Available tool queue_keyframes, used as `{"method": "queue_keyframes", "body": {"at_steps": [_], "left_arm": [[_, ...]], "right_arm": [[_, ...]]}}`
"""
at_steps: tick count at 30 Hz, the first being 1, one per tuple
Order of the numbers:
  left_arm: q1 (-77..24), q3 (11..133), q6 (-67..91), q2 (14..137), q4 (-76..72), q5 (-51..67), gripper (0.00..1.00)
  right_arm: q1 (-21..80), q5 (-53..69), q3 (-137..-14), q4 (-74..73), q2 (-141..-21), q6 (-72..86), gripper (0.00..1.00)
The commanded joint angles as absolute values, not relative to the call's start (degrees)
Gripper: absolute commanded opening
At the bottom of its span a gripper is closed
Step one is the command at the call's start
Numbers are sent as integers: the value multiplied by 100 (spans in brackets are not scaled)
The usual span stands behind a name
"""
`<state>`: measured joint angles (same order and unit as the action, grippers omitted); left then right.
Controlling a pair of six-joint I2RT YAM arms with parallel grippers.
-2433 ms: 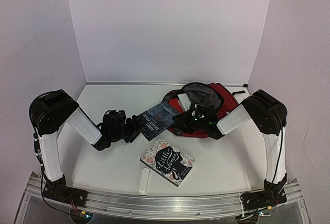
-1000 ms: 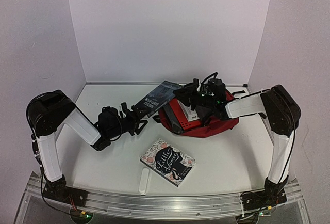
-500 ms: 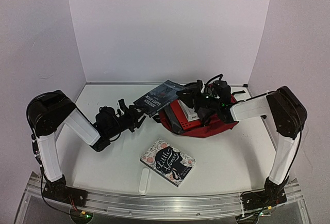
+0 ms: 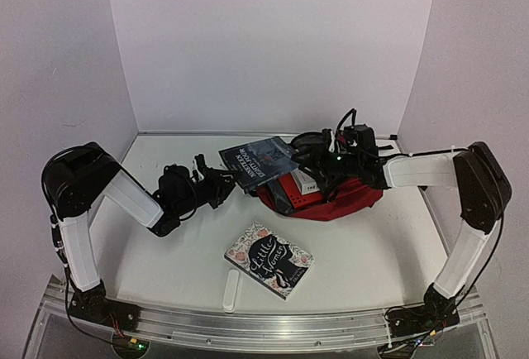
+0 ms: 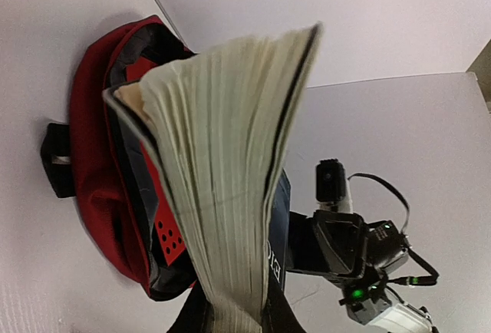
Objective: Pack the student bag
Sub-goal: Pick up the book from the center of the board.
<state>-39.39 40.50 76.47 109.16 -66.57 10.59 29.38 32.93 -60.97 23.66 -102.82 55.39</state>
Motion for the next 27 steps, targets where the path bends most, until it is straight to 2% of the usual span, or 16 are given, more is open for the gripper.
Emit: {"method": "queue_keyframes", "body": {"at_steps": [1, 3, 5, 10, 15, 27], "left_arm": [[-3859, 4259, 7367, 10665, -6802, 1066, 0], [-3808, 4254, 7383, 10646, -6781, 1131, 0], [-3757, 4195, 7391, 10629, -6846, 1190, 0], [-3669, 4090, 7318, 10471, -6874, 1361, 0], [-3662, 4152, 7006, 10087, -6333, 1506, 0], [-3667, 4191, 6351, 9204, -5072, 1544, 0]], "right_arm": [[2862, 2456, -6674, 569, -9647, 3542, 59], [2784, 2312, -6994, -9, -9703, 3058, 68], [2724, 2134, -7432, -712, -9816, 2535, 69], [2721, 1585, -8045, -1405, -10001, 1484, 64], [2723, 1024, -8999, -2302, -10780, 701, 61], [2915, 305, -9778, -2772, -11889, 66, 63]]}}
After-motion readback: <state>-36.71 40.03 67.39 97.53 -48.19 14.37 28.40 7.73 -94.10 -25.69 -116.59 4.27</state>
